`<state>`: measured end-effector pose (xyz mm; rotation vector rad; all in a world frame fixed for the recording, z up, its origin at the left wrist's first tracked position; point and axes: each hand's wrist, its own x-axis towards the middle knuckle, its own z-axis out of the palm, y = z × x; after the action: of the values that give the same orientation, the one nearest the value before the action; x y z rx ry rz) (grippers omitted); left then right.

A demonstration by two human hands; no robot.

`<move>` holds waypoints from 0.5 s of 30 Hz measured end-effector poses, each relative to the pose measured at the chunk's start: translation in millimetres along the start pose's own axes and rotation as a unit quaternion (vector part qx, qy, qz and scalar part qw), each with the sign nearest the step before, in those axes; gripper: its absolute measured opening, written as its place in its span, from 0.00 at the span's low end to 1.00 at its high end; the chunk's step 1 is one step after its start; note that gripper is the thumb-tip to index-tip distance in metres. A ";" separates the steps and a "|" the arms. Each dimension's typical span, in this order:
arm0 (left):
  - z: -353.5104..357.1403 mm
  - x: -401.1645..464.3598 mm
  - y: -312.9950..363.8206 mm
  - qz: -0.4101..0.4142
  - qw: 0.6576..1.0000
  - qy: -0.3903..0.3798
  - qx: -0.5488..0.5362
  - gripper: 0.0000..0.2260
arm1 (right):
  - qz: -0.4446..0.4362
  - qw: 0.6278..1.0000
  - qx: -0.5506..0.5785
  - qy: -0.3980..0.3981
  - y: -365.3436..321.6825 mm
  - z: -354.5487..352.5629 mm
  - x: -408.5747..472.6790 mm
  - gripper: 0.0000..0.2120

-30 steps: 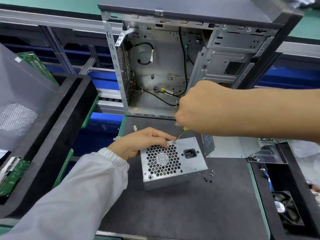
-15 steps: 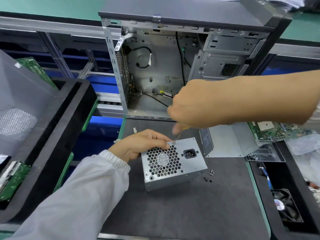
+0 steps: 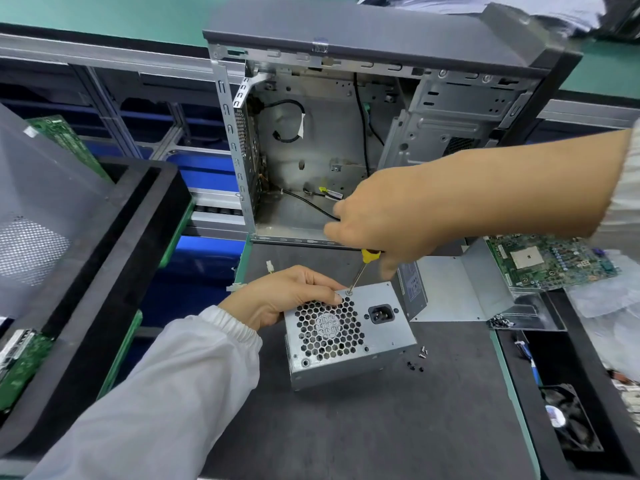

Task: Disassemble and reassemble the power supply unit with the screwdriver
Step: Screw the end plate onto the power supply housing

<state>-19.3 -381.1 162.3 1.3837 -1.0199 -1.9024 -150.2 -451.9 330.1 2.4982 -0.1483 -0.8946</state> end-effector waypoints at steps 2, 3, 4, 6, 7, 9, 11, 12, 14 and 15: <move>-0.5 -0.2 1.3 -0.007 1.000 -0.005 -0.004 0.09 | -0.026 0.999 -0.033 -0.003 1.4 0.6 -1.7 0.11; -0.4 -0.3 2.3 -0.009 1.000 -0.007 -0.007 0.09 | -0.024 0.999 -0.035 0.005 0.9 -0.1 -3.3 0.06; -0.1 -0.3 2.9 -0.010 1.000 -0.006 -0.009 0.09 | -0.023 0.999 -0.034 0.015 1.2 -0.2 -4.2 0.10; 0.1 0.7 3.3 -0.007 1.000 -0.002 -0.010 0.10 | -0.040 0.998 -0.043 0.020 0.4 -4.1 -6.9 0.20; 0.3 0.6 3.5 -0.007 1.000 -0.002 -0.010 0.10 | -0.033 0.999 -0.026 0.017 0.5 -3.8 -6.8 0.21; 0.7 0.0 3.6 -0.009 1.000 -0.004 -0.012 0.10 | -0.018 1.000 0.006 -0.012 4.0 1.8 -2.1 0.20; 0.7 -0.6 3.3 -0.009 1.000 -0.008 -0.008 0.10 | 0.012 0.995 0.057 -0.079 9.5 7.5 3.8 0.19; 0.5 -0.8 3.1 -0.007 1.000 -0.009 -0.006 0.10 | 0.018 0.987 0.110 -0.114 11.8 7.4 4.9 0.21; -0.2 -0.3 3.0 -0.005 1.000 -0.010 -0.005 0.10 | 0.010 0.973 0.166 -0.158 16.9 2.8 5.7 0.27; -0.4 -0.3 3.5 -0.006 1.000 -0.010 -0.004 0.10 | -0.006 0.975 0.155 -0.158 17.6 0.7 5.7 0.26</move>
<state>-18.8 -382.9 165.3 1.3708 -1.0142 -1.9315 -145.2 -469.1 334.7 2.6166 -0.4049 -1.3620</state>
